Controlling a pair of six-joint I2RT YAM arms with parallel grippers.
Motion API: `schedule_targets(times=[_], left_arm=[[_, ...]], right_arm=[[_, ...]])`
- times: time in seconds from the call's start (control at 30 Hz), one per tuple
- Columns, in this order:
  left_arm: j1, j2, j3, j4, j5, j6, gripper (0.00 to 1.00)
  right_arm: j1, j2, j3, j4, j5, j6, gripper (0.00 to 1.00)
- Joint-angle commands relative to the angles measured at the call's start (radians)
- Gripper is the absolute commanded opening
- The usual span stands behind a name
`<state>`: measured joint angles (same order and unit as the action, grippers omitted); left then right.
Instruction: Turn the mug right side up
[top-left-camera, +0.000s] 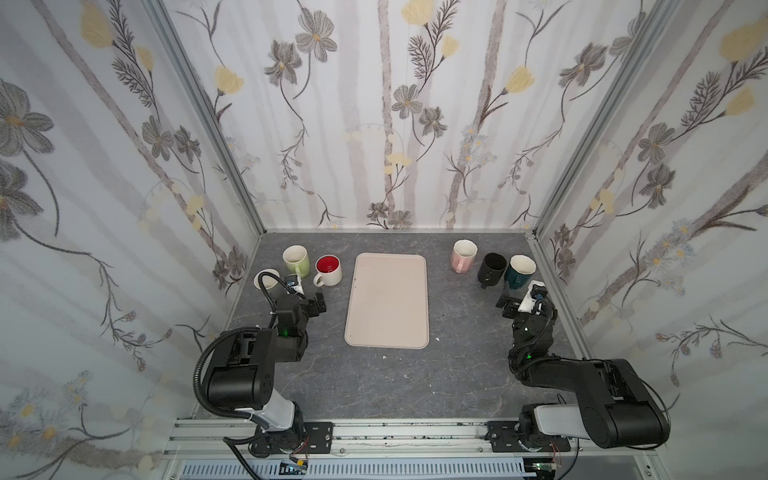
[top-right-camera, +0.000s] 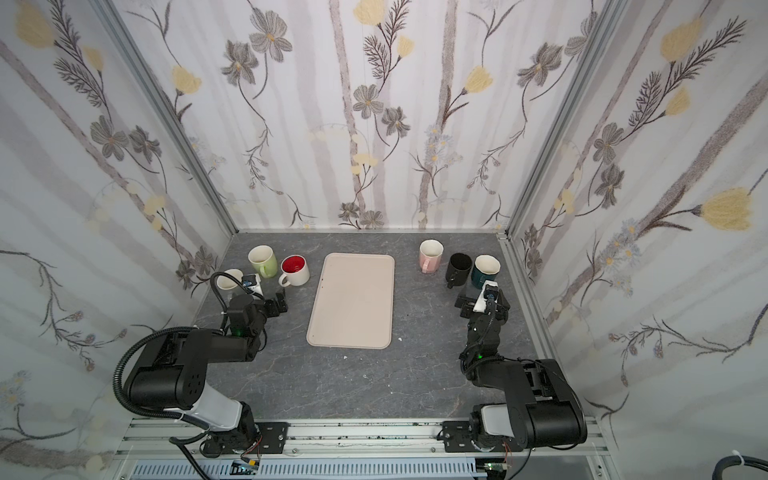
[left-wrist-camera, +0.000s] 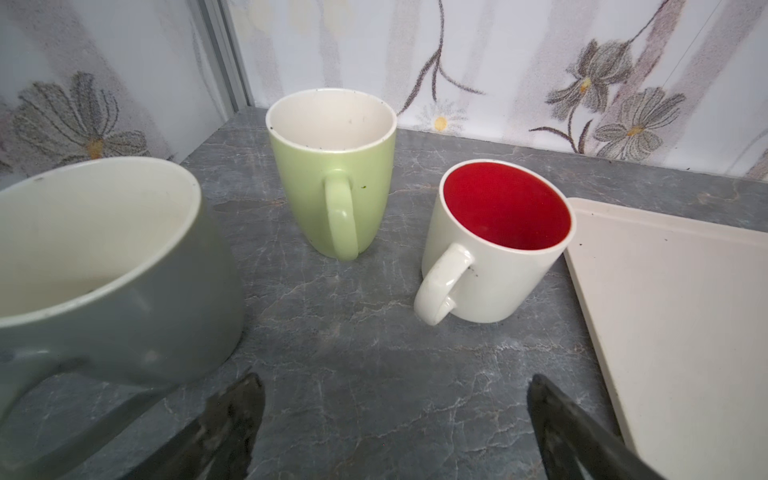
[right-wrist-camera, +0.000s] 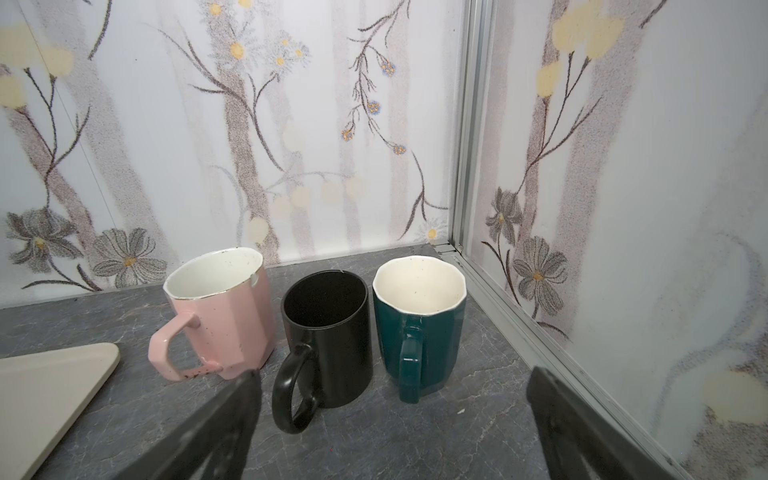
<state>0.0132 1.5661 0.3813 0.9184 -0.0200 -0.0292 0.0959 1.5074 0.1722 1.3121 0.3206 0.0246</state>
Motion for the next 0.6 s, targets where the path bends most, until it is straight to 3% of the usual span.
schedule_targets(times=[0.0, 0.57], left_arm=[[-0.007, 0.002, 0.008, -0.007, -0.047, -0.006, 1.00], [-0.025, 0.002, 0.015, -0.024, -0.067, 0.011, 1.00]], right_arm=[[-0.008, 0.004, 0.010, 0.037, -0.020, -0.007, 1.00], [-0.015, 0.002, 0.016, 0.026, -0.032, 0.000, 1.00]])
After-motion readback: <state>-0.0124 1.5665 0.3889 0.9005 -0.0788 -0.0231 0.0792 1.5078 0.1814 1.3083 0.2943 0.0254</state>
